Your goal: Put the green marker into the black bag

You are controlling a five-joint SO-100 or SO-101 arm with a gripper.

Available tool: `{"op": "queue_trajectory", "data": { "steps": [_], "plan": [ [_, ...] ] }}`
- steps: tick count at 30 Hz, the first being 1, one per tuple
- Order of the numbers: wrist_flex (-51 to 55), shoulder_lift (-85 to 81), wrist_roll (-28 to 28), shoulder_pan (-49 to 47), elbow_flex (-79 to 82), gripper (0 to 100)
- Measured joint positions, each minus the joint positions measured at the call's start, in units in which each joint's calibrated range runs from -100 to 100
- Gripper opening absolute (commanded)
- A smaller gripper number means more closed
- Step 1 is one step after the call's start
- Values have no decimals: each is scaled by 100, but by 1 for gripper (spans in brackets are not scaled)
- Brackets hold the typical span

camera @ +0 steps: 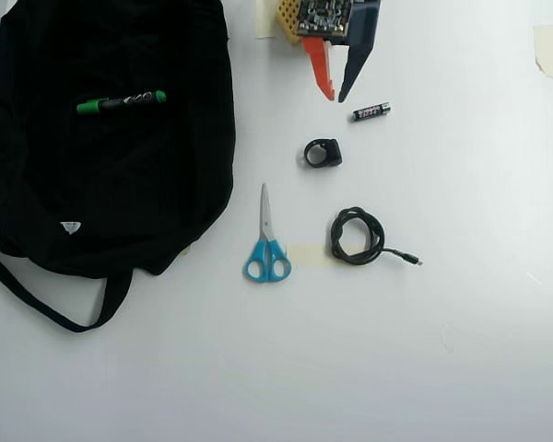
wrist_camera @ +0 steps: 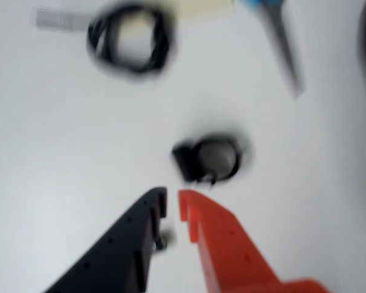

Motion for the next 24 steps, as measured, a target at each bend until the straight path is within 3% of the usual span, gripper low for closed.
{"op": "queue_trajectory", "data": {
  "steps": [10, 24],
  "plan": [
    [-52, -1694, 518, -448, 1973, 2],
    [-60, -3188, 557, -485, 3530, 2]
  ]
}}
